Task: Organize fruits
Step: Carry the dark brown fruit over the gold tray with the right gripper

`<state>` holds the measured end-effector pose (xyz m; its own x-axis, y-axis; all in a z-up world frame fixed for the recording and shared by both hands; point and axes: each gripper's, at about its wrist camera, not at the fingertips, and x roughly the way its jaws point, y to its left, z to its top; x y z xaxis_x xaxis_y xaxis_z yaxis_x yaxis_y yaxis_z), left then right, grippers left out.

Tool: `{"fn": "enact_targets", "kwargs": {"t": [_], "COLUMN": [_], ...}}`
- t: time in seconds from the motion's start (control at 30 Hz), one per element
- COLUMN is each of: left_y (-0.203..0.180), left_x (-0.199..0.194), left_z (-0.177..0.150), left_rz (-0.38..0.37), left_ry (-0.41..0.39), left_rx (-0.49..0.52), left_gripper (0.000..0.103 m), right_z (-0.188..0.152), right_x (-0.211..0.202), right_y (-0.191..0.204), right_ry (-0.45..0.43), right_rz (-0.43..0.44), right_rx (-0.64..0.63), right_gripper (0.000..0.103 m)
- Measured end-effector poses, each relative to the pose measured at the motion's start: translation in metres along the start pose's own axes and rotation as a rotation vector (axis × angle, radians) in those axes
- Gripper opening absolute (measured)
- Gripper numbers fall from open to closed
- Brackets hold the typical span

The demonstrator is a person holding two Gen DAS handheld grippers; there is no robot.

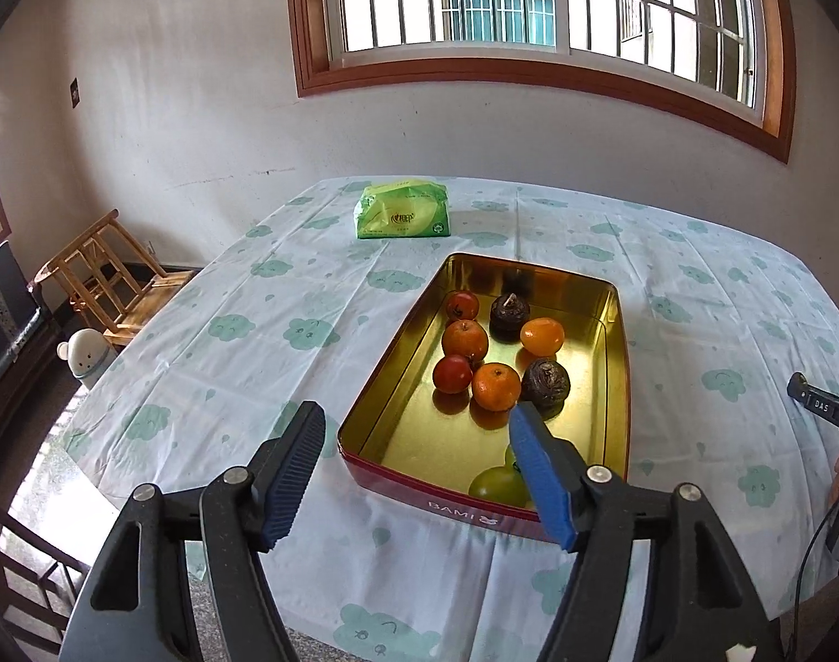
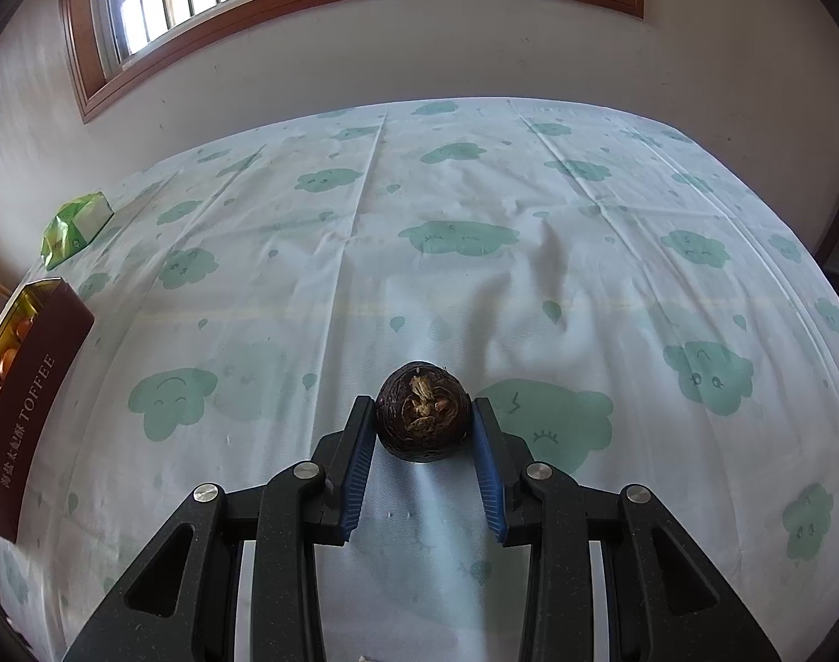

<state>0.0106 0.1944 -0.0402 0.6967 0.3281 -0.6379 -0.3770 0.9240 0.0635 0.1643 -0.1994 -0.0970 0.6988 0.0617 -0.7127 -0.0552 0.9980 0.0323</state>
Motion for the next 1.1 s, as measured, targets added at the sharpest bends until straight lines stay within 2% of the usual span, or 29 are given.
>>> {"fn": "enact_targets", "kwargs": {"t": [0.17, 0.37, 0.97, 1.1], "left_y": [0.0, 0.003, 0.006, 0.008], "left_x": [-0.012, -0.022, -0.037, -0.04], "left_z": [0.0, -0.002, -0.007, -0.009], "left_rz": [0.039, 0.04, 0.05, 0.053], "left_ry": [-0.036, -0.053, -0.073, -0.079], "left_rx": [0.026, 0.024, 0.04, 0.04], "left_gripper": [0.085, 0.092, 0.095, 0.095], "right_z": [0.0, 0.0, -0.002, -0.009], "right_x": [0.0, 0.0, -0.002, -0.012], "right_y": [0.002, 0.006, 0.011, 0.026], "right_ry": [0.003, 0.006, 0.008, -0.004], "right_rz": [-0.013, -0.032, -0.06, -0.023], "right_rx": [-0.009, -0.025, -0.058, -0.058], "right_gripper": [0.035, 0.036, 0.036, 0.036]}}
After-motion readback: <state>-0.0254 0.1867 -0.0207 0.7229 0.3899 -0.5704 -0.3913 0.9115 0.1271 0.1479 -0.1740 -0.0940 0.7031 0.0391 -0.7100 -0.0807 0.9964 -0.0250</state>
